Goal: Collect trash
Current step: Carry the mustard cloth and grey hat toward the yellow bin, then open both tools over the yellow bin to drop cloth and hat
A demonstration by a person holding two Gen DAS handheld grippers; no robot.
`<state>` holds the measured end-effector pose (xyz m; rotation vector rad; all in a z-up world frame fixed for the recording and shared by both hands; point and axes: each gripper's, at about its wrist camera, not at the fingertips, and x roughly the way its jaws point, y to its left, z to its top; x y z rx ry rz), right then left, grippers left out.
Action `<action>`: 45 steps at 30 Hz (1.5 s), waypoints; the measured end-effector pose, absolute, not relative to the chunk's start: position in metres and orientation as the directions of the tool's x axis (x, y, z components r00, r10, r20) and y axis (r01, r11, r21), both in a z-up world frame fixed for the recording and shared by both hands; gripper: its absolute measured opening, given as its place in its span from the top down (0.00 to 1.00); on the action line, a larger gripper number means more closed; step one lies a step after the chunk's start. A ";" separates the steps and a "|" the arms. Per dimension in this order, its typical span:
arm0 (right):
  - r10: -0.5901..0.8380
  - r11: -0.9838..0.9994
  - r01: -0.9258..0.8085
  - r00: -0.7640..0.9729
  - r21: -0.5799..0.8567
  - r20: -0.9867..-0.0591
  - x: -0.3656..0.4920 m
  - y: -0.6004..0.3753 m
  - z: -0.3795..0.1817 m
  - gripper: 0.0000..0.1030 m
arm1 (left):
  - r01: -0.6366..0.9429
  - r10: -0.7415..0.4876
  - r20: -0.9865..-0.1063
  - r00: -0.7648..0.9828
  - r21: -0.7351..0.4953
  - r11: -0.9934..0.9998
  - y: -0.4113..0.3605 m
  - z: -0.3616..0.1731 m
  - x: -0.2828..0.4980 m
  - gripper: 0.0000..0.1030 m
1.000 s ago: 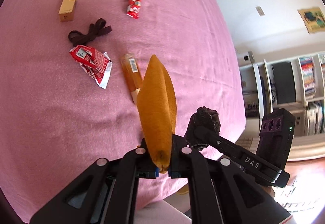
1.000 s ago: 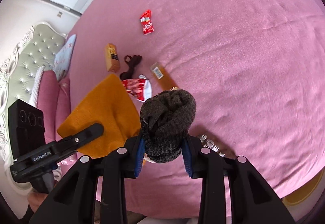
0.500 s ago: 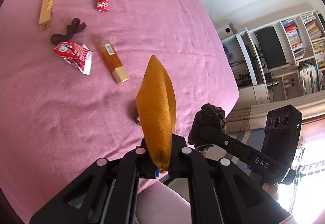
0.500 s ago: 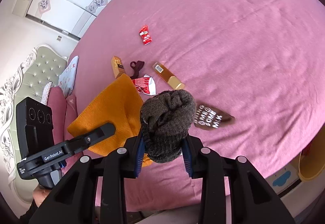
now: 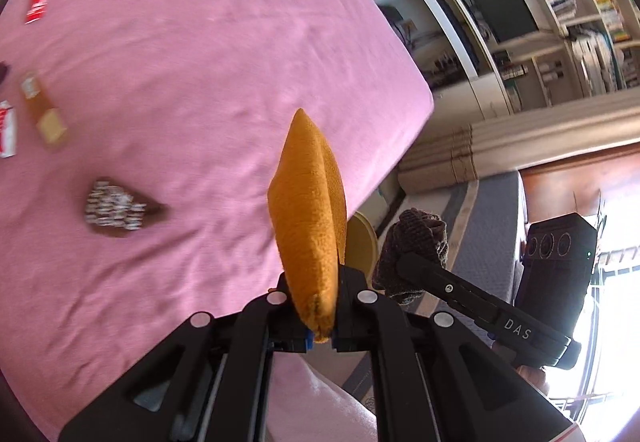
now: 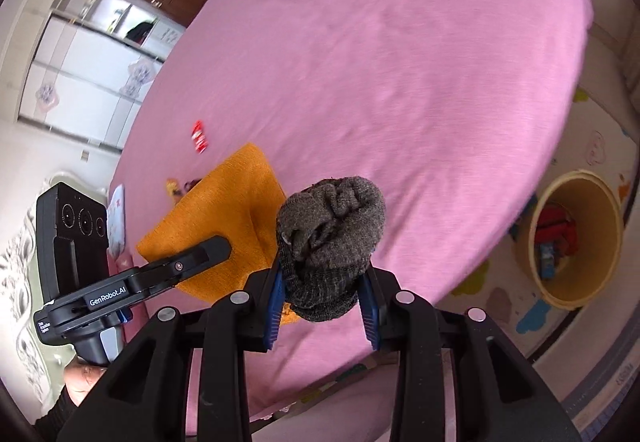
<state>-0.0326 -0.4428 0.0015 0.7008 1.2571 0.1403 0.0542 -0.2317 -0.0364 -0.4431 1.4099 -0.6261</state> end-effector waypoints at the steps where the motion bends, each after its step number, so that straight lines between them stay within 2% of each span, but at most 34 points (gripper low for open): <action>1: 0.454 0.784 0.291 0.334 0.548 -0.826 -0.037 -0.458 0.000 0.69 | 0.144 -0.646 -0.763 0.026 -0.637 0.758 -0.250 -0.039 0.056 0.95; 10: 0.354 0.700 0.506 0.366 0.503 -0.861 -0.093 -0.597 -0.029 0.69 | 0.279 -0.633 -0.758 -0.156 -0.649 0.708 -0.417 -0.064 0.054 0.95; 19: 0.317 0.594 0.649 0.354 0.475 -0.880 -0.138 -0.685 -0.076 0.68 | 0.389 -0.547 -0.781 -0.303 -0.625 0.677 -0.542 -0.107 0.039 0.95; 25: 0.345 0.535 0.702 0.325 0.469 -0.880 -0.150 -0.724 -0.114 0.68 | 0.384 -0.495 -0.773 -0.397 -0.630 0.675 -0.586 -0.153 0.029 0.95; 35: 0.374 0.522 0.738 0.252 0.428 -0.892 -0.159 -0.751 -0.165 0.68 | 0.404 -0.395 -0.797 -0.456 -0.581 0.706 -0.628 -0.211 0.024 0.95; 39: 0.373 0.527 0.746 0.228 0.407 -0.900 -0.160 -0.756 -0.175 0.62 | 0.400 -0.390 -0.788 -0.476 -0.589 0.702 -0.638 -0.221 0.022 0.94; 41: 0.383 0.516 0.759 0.210 0.397 -0.899 -0.162 -0.759 -0.181 0.60 | 0.395 -0.376 -0.786 -0.491 -0.586 0.707 -0.639 -0.226 0.021 0.79; 42: 0.385 0.508 0.764 0.213 0.399 -0.898 -0.163 -0.761 -0.183 0.58 | 0.405 -0.349 -0.802 -0.485 -0.560 0.723 -0.640 -0.230 0.021 0.42; 43: 0.386 0.502 0.767 0.215 0.399 -0.897 -0.165 -0.763 -0.184 0.56 | 0.417 -0.314 -0.824 -0.472 -0.523 0.743 -0.643 -0.236 0.022 0.22; 45: 0.385 0.502 0.772 0.205 0.390 -0.900 -0.166 -0.765 -0.186 0.51 | 0.413 -0.285 -0.836 -0.468 -0.492 0.766 -0.638 -0.244 0.024 0.25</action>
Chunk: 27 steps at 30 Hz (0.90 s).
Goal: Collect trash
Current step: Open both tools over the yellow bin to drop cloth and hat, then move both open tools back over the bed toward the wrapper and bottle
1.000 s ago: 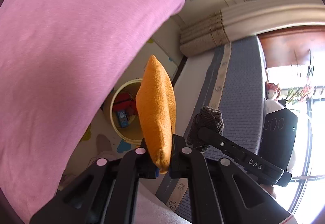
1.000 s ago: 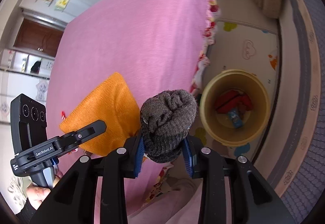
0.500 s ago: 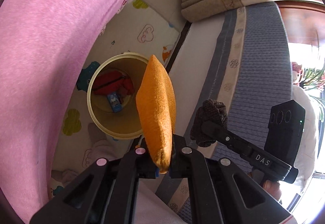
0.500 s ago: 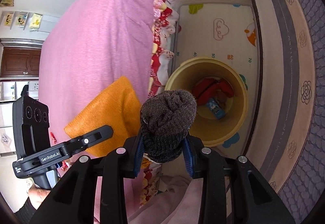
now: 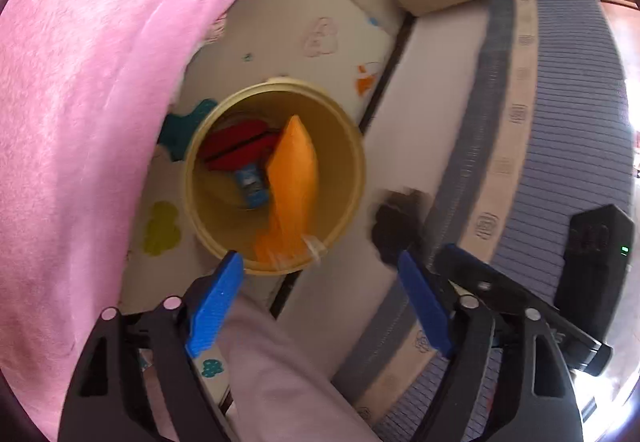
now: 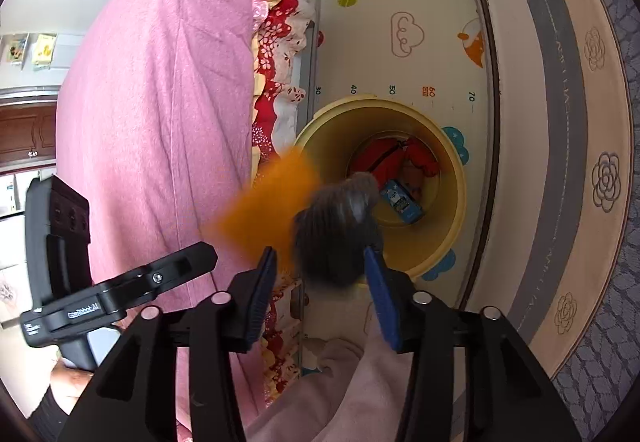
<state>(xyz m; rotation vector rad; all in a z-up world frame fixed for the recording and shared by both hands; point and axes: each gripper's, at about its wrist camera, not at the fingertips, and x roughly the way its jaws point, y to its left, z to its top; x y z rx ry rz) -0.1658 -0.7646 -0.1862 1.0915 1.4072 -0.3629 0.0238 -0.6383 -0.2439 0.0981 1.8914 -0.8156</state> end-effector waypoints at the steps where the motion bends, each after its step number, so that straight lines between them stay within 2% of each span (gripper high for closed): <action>1: 0.382 0.499 0.775 0.204 0.387 -0.901 -0.167 -0.765 -0.187 0.51 | 0.395 -0.291 -0.825 -0.484 -0.502 0.769 -0.638 -0.247 0.024 0.25; 14: 0.372 0.501 0.775 0.209 0.386 -0.904 -0.163 -0.759 -0.177 0.51 | 0.409 -0.306 -0.827 -0.471 -0.513 0.755 -0.636 -0.230 0.024 0.25; 20: 0.352 0.548 0.740 0.218 0.389 -0.910 -0.151 -0.750 -0.150 0.51 | 0.390 -0.363 -0.829 -0.427 -0.530 0.753 -0.617 -0.204 0.035 0.25; 27: 0.360 0.647 0.636 0.231 0.421 -0.904 -0.110 -0.706 -0.110 0.51 | 0.317 -0.455 -0.826 -0.334 -0.553 0.771 -0.558 -0.165 0.052 0.25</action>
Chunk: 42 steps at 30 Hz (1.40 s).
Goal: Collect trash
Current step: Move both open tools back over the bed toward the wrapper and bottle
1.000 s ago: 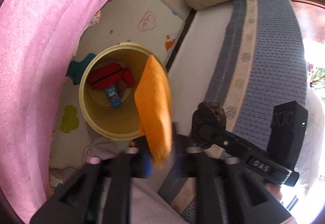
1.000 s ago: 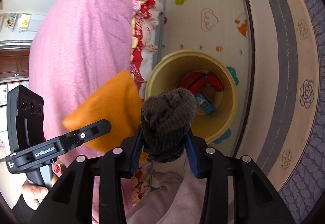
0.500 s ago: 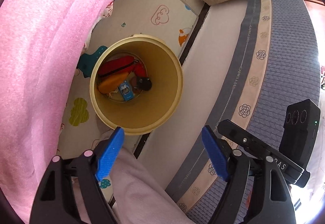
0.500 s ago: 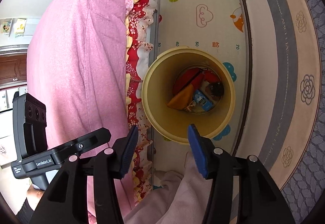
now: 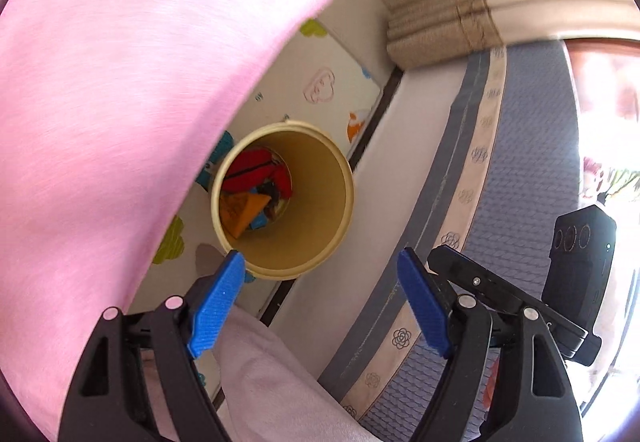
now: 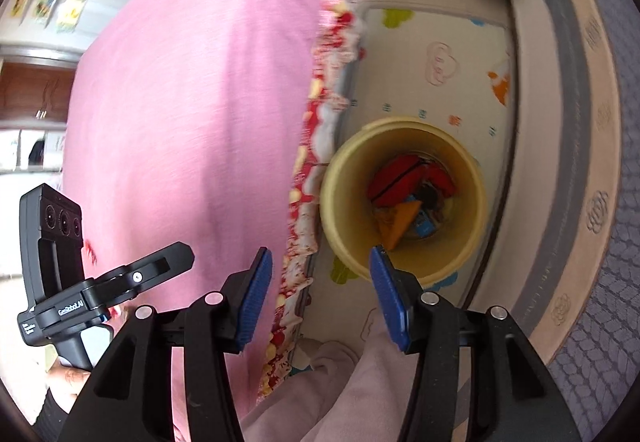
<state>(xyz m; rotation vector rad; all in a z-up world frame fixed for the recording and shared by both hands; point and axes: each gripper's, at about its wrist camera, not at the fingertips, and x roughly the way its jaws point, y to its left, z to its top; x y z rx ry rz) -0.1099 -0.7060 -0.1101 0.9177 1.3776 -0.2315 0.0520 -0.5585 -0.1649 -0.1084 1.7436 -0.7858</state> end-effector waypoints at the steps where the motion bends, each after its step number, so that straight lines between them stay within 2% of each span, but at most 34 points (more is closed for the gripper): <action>1: 0.366 0.663 0.613 0.236 0.430 -0.900 -0.101 -0.695 -0.103 0.51 | 0.296 -0.466 -0.826 -0.318 -0.553 0.778 -0.545 -0.160 0.054 0.25; 9: 0.433 0.771 0.418 0.208 0.480 -0.877 -0.033 -0.582 -0.067 0.51 | 0.124 -0.531 -0.835 -0.141 -0.547 0.828 -0.398 -0.120 0.068 0.25; 16: 0.495 0.826 0.227 0.147 0.516 -0.857 0.007 -0.444 -0.047 0.51 | -0.036 -0.517 -0.856 0.007 -0.517 0.855 -0.246 -0.095 0.059 0.25; 25: 0.546 0.831 0.072 0.082 0.552 -0.833 0.015 -0.289 -0.038 0.51 | -0.217 -0.495 -0.857 0.140 -0.515 0.830 -0.063 -0.082 0.034 0.25; 31: 0.579 0.815 -0.013 0.032 0.579 -0.815 0.038 -0.213 -0.028 0.51 | -0.305 -0.471 -0.852 0.228 -0.521 0.797 0.014 -0.073 0.023 0.25; 42: 0.547 0.818 -0.164 -0.078 0.552 -0.833 0.120 -0.141 -0.052 0.51 | -0.475 -0.432 -0.844 0.317 -0.536 0.698 0.071 -0.089 0.052 0.24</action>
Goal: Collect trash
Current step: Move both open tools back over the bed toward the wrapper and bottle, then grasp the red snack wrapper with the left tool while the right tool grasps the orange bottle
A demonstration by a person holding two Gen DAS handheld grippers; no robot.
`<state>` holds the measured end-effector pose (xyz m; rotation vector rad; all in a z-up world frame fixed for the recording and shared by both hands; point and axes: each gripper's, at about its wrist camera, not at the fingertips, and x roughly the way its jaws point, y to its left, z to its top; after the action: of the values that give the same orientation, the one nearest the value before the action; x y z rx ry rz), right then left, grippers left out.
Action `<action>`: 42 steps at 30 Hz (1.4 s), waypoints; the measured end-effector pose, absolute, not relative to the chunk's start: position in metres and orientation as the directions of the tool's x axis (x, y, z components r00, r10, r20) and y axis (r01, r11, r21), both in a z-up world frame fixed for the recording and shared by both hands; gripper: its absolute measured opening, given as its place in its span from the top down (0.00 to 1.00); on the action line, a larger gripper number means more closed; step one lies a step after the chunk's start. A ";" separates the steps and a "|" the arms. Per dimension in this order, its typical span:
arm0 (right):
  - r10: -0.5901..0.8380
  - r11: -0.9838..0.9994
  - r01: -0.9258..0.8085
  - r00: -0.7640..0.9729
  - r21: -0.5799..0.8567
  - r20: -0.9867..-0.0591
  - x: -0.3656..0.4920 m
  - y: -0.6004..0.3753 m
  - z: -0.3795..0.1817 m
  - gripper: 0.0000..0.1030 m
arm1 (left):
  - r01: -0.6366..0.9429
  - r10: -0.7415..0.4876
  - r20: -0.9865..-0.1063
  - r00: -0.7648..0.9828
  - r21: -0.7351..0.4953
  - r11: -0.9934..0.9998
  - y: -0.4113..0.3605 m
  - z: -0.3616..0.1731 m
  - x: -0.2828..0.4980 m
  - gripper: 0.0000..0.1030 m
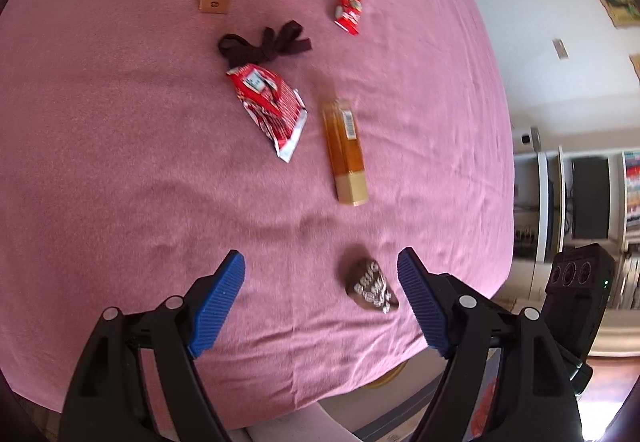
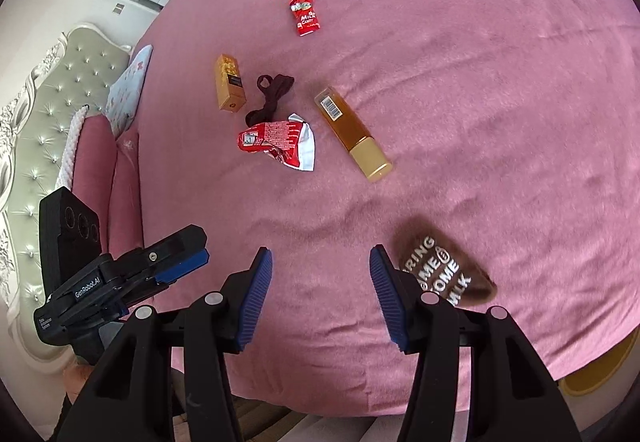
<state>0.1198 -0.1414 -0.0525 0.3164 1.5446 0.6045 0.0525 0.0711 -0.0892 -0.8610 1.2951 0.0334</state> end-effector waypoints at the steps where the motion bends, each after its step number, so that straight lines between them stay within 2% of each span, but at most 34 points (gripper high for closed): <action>1: 0.546 0.815 -0.170 -0.093 0.553 -0.833 0.127 -0.136 -0.057 0.51 | -0.488 -0.433 -0.843 0.320 -0.538 0.687 0.074 -0.093 0.058 0.24; 12: 0.480 0.819 -0.241 -0.208 0.521 -0.852 0.198 -0.091 -0.125 0.51 | -0.610 -0.403 -0.866 0.296 -0.496 0.618 0.104 -0.147 0.119 0.24; 23: 0.404 0.848 -0.250 -0.266 0.468 -0.875 0.217 -0.065 -0.177 0.51 | -0.666 -0.437 -0.866 0.244 -0.477 0.573 0.113 -0.198 0.145 0.24; 26: 0.393 0.853 -0.259 -0.253 0.453 -0.884 0.216 -0.064 -0.179 0.51 | -0.668 -0.443 -0.867 0.230 -0.471 0.576 0.112 -0.205 0.152 0.24; 27: 0.381 0.856 -0.272 -0.241 0.439 -0.892 0.215 -0.064 -0.178 0.58 | -0.668 -0.445 -0.866 0.229 -0.472 0.576 0.112 -0.206 0.154 0.24; 28: 0.381 0.852 -0.286 -0.233 0.438 -0.895 0.214 -0.064 -0.176 0.60 | -0.668 -0.446 -0.866 0.227 -0.471 0.576 0.112 -0.207 0.156 0.24; 39: 0.441 0.837 -0.242 -0.236 0.492 -0.866 0.216 -0.087 -0.169 0.64 | -0.737 -0.434 -0.871 0.231 -0.448 0.507 0.123 -0.222 0.165 0.23; 41: 0.445 0.835 -0.239 -0.234 0.495 -0.864 0.215 -0.089 -0.169 0.64 | -0.754 -0.433 -0.869 0.239 -0.447 0.481 0.125 -0.224 0.164 0.24; 42: 0.447 0.835 -0.237 -0.236 0.497 -0.863 0.215 -0.090 -0.169 0.64 | -0.760 -0.422 -0.875 0.235 -0.437 0.481 0.126 -0.223 0.163 0.30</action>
<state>0.2149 -0.0898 -0.1689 0.1647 1.6947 0.6411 0.1629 0.1257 -0.2234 -1.1304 1.3893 0.3172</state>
